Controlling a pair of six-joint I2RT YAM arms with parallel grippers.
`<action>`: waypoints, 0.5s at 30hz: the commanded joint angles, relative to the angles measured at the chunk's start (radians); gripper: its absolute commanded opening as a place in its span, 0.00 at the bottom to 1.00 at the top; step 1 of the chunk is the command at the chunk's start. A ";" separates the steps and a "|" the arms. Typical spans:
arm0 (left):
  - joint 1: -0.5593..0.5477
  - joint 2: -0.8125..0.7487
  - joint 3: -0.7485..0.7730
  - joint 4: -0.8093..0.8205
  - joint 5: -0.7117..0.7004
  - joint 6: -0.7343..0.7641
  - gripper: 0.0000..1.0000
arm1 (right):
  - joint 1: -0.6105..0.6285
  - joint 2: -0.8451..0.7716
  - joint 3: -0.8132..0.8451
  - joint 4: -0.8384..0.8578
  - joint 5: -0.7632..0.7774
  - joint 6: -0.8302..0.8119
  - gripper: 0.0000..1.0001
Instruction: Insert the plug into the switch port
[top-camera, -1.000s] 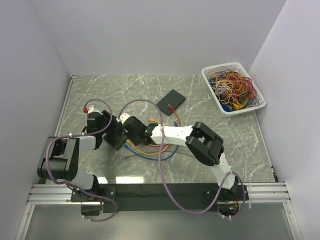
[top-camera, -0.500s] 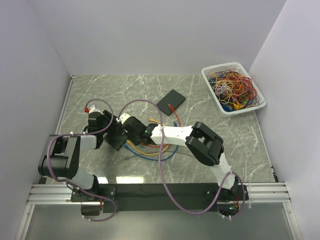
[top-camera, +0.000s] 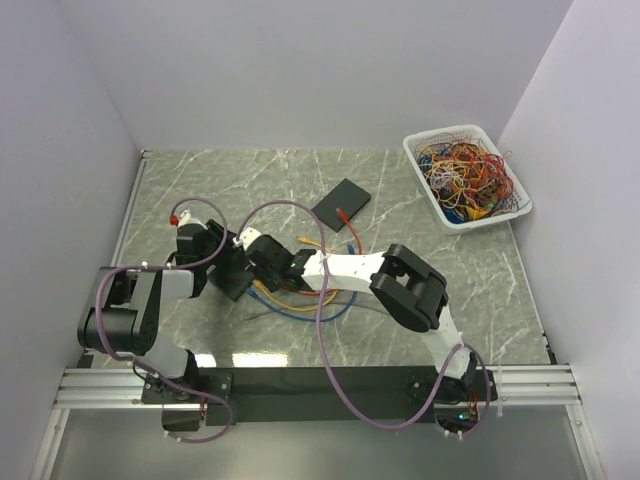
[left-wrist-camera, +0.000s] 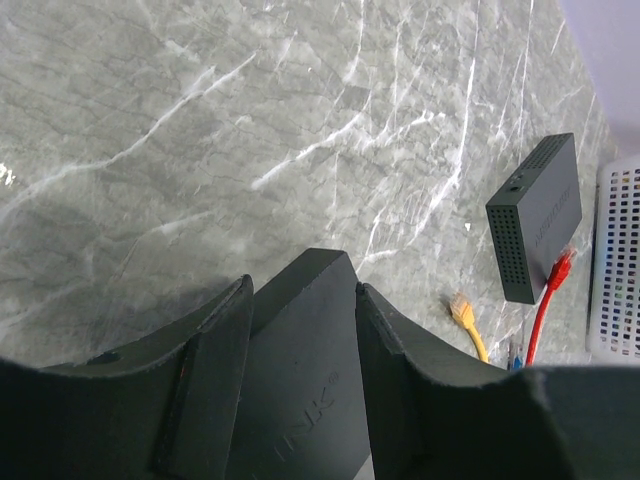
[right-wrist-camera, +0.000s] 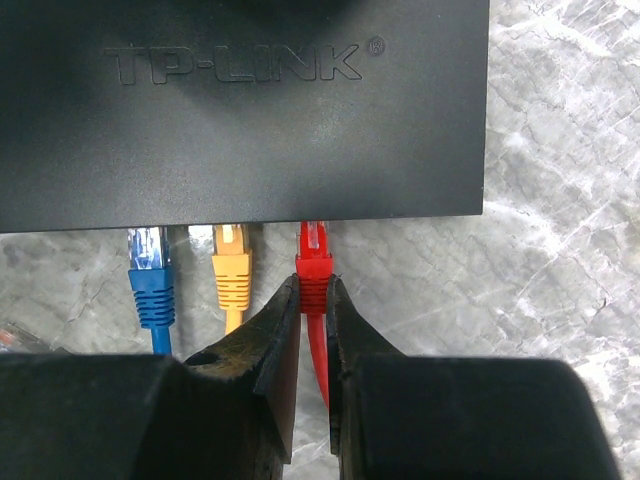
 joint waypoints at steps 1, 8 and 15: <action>-0.019 0.037 -0.025 -0.022 0.070 -0.020 0.51 | 0.007 -0.009 -0.003 0.143 0.018 -0.017 0.00; -0.021 0.046 -0.034 -0.006 0.085 -0.020 0.51 | 0.009 -0.014 -0.020 0.176 0.029 -0.019 0.00; -0.032 0.028 -0.064 0.014 0.093 -0.025 0.51 | 0.009 -0.046 -0.040 0.203 0.053 -0.022 0.00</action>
